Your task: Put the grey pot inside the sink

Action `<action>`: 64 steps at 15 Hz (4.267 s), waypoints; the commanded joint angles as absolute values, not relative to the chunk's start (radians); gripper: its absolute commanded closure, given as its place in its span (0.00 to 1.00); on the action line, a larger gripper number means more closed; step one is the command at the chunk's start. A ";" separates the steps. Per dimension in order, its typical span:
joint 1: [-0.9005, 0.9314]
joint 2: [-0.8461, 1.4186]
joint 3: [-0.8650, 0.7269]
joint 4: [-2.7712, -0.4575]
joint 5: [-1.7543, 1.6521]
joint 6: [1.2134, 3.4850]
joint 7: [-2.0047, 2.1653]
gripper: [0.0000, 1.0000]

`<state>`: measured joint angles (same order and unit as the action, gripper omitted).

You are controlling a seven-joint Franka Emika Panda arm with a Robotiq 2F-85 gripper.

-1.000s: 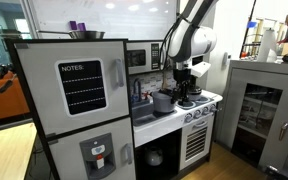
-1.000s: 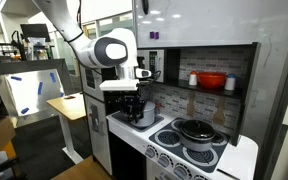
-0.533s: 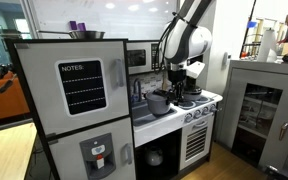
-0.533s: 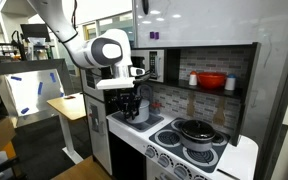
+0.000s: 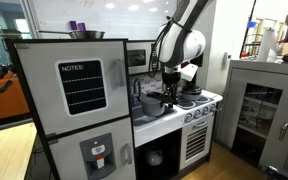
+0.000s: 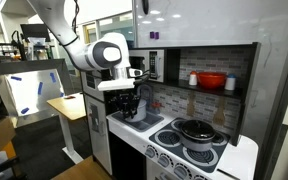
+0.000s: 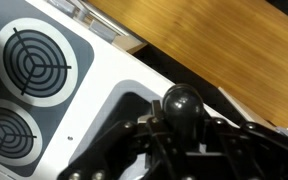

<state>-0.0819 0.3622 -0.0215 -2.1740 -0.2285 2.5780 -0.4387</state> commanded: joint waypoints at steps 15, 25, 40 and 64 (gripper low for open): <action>-0.091 0.578 -0.008 -1.964 -0.299 2.561 -0.523 0.91; -0.113 0.583 -0.012 -1.977 -0.368 2.605 -0.629 0.91; -0.101 0.577 -0.024 -1.979 -0.369 2.606 -0.637 0.00; -0.181 0.412 -0.077 -1.992 -0.103 2.178 -0.320 0.00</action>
